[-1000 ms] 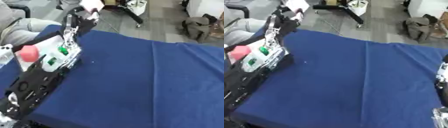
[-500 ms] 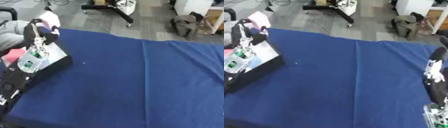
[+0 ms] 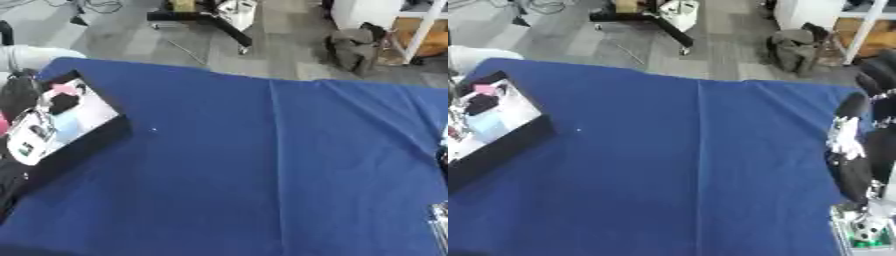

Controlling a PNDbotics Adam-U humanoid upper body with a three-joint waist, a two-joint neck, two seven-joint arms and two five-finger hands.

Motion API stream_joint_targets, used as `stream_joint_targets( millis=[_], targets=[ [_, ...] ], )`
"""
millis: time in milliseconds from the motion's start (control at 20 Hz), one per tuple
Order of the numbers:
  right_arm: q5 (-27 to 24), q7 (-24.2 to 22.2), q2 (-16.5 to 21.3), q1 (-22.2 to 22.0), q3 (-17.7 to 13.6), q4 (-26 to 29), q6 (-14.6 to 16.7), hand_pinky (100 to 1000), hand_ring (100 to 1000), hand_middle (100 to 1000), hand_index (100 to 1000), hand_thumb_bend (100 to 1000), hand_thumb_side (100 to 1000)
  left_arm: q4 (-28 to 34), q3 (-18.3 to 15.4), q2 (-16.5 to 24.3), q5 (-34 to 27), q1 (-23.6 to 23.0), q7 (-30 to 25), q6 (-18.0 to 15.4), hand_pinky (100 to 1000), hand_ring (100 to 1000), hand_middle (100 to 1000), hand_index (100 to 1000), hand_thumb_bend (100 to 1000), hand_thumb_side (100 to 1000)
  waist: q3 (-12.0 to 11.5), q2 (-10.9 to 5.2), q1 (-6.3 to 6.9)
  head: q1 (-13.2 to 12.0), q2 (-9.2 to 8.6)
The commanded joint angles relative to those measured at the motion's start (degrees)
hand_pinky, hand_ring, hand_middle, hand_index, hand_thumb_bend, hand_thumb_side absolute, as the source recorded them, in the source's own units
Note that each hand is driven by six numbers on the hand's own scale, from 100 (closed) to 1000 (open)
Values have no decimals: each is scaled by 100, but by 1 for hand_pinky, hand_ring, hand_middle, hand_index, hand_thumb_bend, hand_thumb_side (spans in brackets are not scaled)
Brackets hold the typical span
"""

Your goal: Pick up the objects with one hand, pass them to the other hand, and then place them into the box on the other side of the table.

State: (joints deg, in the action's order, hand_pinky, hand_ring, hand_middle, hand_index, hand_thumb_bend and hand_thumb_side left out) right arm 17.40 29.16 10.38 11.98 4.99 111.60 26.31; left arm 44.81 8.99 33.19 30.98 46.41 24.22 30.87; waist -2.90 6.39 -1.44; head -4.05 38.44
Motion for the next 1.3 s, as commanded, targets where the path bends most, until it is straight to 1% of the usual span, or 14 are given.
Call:
stream_joint_targets(
  millis=[50,200,300,450,500,550,600,700,800,950,1100,1200,1300],
  targets=[
    [18,-14,28,82,-35,52,1,805,816,839,913,100,501,236,-140,248,244,153,-147,35,786,779,761,875,1000,552,7,-51,32,36,-115],
    [21,-20,21,94,-34,35,-5,804,815,838,912,100,499,472,-170,250,182,141,-80,30,770,767,746,860,1000,581,5,-41,31,70,-134],
    [21,-22,18,96,-34,29,-6,804,815,838,912,100,499,635,-156,259,60,100,-3,41,770,767,746,860,1000,581,6,-38,30,77,-139],
    [20,-25,18,97,-33,26,-6,804,815,838,912,100,499,717,-118,271,-50,75,58,73,770,767,746,860,1000,581,7,-38,31,78,-141],
    [12,-28,7,86,-32,18,-12,797,811,830,912,100,495,745,-91,253,-80,93,81,66,718,730,689,816,1000,569,27,-52,22,62,-134],
    [-5,-44,-16,66,-29,5,-21,793,811,831,913,100,492,842,5,161,-146,184,143,12,705,719,678,809,1000,624,81,-73,10,48,-112],
    [-19,-60,-27,49,-41,2,-25,790,812,832,913,100,492,967,130,39,-226,273,221,-62,699,715,673,805,1000,569,98,-86,1,73,-90],
    [-50,-102,-27,16,-76,15,-32,785,812,834,915,100,488,1263,422,-254,-411,311,404,-243,682,700,657,794,1000,575,119,-114,-8,145,-38],
    [-108,-176,-17,-18,-95,47,-39,777,812,837,917,100,484,1578,633,-507,-606,280,599,-437,676,693,650,787,1000,578,193,-146,-9,223,2],
    [-259,-352,49,-41,-97,104,-71,768,808,839,920,100,474,2044,899,-869,-892,231,885,-723,676,693,650,783,1000,582,445,-215,37,277,62],
    [-449,-593,184,-25,-91,128,-138,764,809,842,922,100,470,2499,1092,-1205,-1133,135,1165,-1003,680,696,653,782,1000,579,751,-301,127,280,107],
    [-581,-768,306,-39,-88,148,-193,763,816,840,921,100,470,2791,1182,-1483,-1224,13,1345,-1183,680,695,652,778,1000,579,929,-391,179,287,175],
    [-665,-946,425,-92,-116,186,-257,764,829,838,919,100,470,3083,1312,-1772,-1324,-155,1484,-1362,680,696,653,774,1000,585,1057,-493,211,327,254]
  ],
)
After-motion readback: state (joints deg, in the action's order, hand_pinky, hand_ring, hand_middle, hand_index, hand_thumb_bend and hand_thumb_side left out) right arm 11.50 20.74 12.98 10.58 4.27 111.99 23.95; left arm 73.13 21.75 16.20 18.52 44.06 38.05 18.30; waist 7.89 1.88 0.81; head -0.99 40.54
